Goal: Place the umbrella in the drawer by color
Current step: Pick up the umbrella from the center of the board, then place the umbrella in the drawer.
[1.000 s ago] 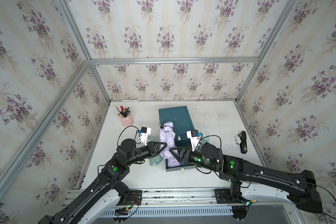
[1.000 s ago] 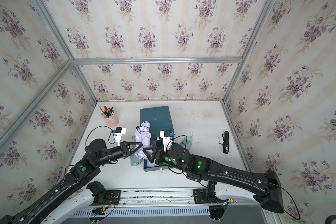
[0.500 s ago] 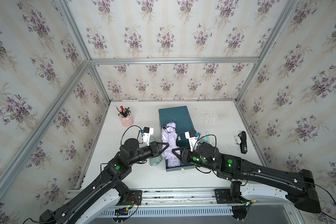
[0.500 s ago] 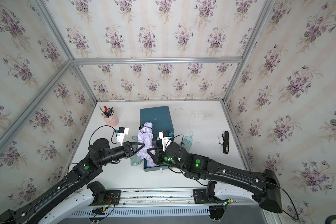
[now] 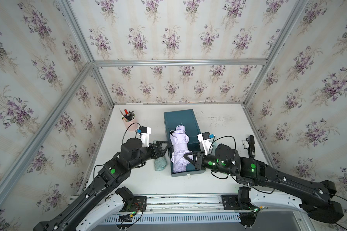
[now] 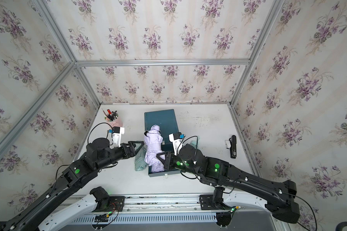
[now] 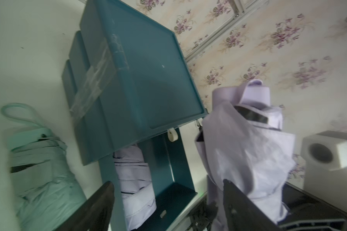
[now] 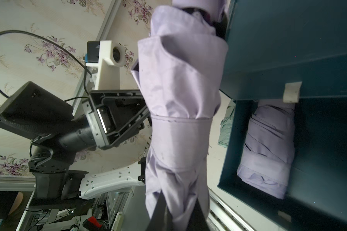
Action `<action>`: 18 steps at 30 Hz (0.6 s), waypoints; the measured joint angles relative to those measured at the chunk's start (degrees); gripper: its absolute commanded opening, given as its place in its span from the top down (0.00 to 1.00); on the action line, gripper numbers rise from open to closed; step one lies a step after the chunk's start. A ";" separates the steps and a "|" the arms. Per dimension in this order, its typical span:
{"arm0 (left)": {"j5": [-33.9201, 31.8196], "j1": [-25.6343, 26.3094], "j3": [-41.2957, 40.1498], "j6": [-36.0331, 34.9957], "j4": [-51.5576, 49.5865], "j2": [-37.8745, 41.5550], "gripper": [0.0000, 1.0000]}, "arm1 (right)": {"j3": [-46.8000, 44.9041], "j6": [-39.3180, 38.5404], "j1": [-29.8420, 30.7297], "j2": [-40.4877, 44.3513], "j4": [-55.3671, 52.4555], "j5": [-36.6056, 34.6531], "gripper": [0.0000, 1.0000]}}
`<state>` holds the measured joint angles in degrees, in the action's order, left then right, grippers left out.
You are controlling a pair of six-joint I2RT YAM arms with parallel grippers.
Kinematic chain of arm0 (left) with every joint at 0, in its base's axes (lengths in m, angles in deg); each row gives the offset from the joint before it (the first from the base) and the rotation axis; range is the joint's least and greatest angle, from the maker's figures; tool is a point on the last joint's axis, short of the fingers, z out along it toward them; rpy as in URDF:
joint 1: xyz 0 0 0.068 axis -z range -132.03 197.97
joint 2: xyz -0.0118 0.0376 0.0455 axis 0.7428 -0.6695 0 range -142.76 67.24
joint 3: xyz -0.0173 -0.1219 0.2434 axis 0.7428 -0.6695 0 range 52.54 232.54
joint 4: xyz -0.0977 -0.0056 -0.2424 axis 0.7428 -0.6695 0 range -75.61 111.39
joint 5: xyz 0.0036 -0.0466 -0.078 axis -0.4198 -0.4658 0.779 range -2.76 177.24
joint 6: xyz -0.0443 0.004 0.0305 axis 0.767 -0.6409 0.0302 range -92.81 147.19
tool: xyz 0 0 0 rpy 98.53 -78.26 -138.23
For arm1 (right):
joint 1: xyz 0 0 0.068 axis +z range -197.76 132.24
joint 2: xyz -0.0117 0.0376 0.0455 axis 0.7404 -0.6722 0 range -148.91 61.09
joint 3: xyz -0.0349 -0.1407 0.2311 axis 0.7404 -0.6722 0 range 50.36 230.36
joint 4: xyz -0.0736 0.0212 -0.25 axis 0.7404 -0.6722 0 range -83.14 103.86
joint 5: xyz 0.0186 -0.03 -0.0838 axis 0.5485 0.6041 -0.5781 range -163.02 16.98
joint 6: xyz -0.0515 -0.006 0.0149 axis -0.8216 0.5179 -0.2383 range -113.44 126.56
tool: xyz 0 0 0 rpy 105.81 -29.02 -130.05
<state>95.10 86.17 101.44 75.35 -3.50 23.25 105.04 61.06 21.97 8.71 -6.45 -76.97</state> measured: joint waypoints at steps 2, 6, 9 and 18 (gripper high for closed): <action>-1.27 -0.26 3.39 -2.93 -2.82 -3.56 0.16 | 0.55 1.75 0.00 0.37 -3.98 0.55 1.00; -3.30 -0.31 11.91 -9.11 -8.48 -13.18 0.17 | 0.98 5.20 -0.87 0.46 -11.32 3.61 1.00; -4.26 -0.31 17.20 -12.81 -11.21 -19.63 0.20 | 0.50 7.32 -3.61 0.09 -13.79 6.95 1.00; -10.25 -0.85 21.29 -16.68 -15.13 -29.31 0.27 | -5.03 8.09 -14.62 -1.73 -12.83 19.96 1.00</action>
<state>84.85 85.31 122.73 58.67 -18.62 -6.06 100.01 69.15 7.35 6.99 -19.28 -57.01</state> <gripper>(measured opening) 0.755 0.111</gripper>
